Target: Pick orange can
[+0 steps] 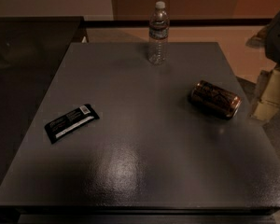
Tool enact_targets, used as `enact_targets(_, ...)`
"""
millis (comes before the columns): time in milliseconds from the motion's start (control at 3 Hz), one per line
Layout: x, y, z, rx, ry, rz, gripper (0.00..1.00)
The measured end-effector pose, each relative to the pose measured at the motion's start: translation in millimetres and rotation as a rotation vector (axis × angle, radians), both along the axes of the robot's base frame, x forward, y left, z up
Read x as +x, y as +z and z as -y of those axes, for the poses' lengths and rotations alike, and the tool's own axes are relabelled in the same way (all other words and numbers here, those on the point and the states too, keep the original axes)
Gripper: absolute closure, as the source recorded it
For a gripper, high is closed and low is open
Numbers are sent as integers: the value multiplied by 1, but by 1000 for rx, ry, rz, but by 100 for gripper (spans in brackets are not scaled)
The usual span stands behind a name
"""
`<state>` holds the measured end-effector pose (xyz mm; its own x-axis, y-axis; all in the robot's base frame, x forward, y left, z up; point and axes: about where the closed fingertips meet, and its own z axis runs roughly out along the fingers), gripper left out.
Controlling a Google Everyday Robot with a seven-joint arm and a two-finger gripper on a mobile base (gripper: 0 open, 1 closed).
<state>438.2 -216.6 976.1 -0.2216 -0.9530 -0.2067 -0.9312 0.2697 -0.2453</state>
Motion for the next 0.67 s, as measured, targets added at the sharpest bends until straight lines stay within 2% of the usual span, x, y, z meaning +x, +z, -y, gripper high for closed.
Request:
enact_targets(333, 5, -3, -5, 3, -10, 1, 0)
enact_targets(667, 15, -12, -7, 11, -49, -5, 0)
